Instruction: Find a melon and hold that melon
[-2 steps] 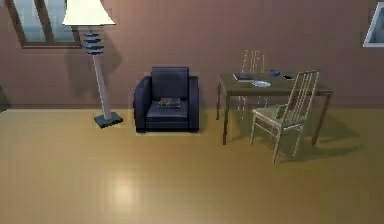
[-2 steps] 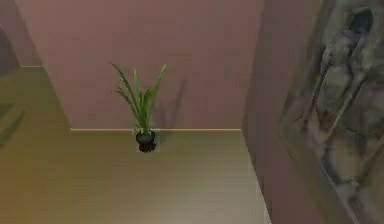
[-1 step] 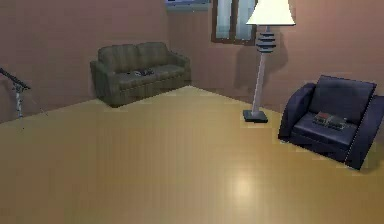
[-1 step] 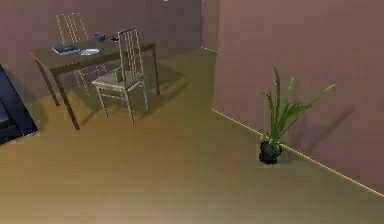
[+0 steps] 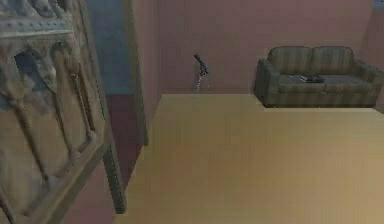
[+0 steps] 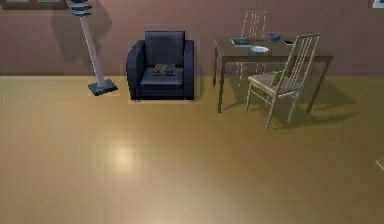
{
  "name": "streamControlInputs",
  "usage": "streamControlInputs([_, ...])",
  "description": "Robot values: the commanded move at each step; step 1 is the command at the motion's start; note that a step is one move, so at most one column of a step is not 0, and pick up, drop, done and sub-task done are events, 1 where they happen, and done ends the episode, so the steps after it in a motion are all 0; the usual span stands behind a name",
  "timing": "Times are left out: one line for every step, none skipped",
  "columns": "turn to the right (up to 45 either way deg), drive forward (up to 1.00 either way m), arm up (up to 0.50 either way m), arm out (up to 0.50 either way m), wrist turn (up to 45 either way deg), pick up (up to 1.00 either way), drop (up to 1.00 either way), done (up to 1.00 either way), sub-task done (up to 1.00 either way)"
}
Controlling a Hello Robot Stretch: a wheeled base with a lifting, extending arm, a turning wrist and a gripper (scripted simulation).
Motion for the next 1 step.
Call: streamControlInputs([-3.0, 0.0, 0.0, 0.0, 0.0, 0.0, 0.0, 0.0, 0.0])
